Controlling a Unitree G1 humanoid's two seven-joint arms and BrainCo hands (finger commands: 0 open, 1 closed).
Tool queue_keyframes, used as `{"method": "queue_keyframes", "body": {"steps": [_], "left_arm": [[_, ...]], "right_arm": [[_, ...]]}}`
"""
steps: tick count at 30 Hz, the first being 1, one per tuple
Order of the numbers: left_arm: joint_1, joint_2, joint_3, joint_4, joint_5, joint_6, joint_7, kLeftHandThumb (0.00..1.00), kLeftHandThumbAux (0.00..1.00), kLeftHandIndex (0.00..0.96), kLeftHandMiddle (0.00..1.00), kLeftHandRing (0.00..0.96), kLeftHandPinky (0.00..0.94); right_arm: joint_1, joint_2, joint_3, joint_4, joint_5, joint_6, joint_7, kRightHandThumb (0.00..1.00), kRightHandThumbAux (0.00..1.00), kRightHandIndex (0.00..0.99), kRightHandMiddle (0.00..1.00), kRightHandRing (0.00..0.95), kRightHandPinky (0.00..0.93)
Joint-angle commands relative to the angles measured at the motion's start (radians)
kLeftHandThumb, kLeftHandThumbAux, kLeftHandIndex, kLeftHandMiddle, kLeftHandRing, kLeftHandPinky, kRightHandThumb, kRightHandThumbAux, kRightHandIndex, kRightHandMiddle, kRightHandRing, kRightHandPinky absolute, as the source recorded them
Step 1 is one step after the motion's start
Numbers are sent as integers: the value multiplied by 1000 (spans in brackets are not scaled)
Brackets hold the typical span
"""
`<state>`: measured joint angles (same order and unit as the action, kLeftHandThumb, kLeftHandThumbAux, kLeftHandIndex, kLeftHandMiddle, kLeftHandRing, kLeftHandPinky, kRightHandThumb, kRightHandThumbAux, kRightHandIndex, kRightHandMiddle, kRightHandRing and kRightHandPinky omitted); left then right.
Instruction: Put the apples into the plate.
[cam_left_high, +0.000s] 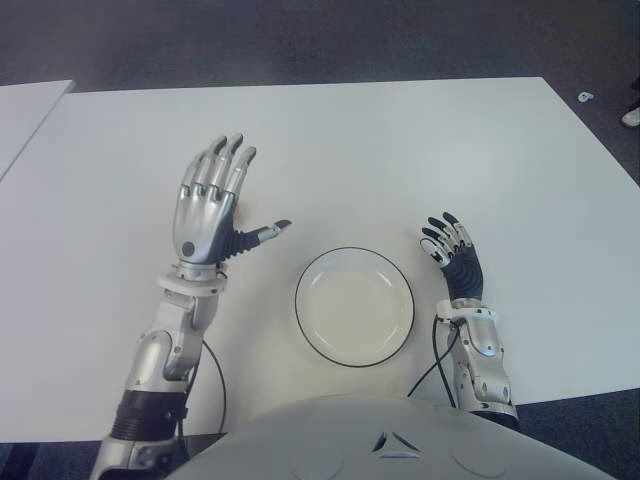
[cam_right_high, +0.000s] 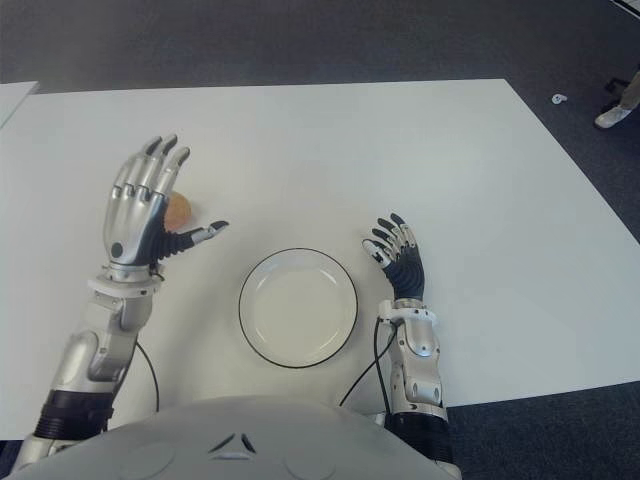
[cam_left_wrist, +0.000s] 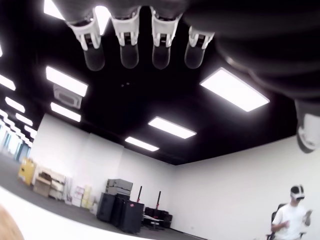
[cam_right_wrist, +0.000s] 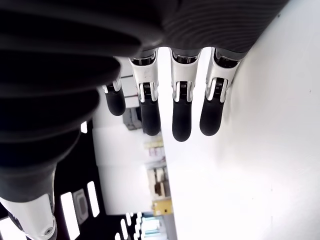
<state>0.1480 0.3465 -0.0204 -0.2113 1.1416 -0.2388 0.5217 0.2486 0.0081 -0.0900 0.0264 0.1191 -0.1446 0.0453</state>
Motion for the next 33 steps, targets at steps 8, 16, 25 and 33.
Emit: {"method": "queue_keyframes", "body": {"steps": [8,16,25,33], "left_arm": [[-120,176,-54,109,135,91,-20,224,312,59,36,8,1],[-231,270,-78,254,74,73,-19,210,281,63,43,17,27],[-299,303,-106,368,-18,60,-38,236,240,88,57,34,56],[-341,300,-127,459,-70,65,-19,273,238,112,89,76,125]], "right_arm": [[4,14,4,76,-14,15,-17,442,720,125,238,257,301],[-1,12,1,95,-16,-2,-16,431,734,123,243,263,297],[2,5,-7,109,-8,-16,-7,421,741,127,250,263,295],[-6,-6,-24,146,9,-50,21,415,740,130,245,263,298]]}}
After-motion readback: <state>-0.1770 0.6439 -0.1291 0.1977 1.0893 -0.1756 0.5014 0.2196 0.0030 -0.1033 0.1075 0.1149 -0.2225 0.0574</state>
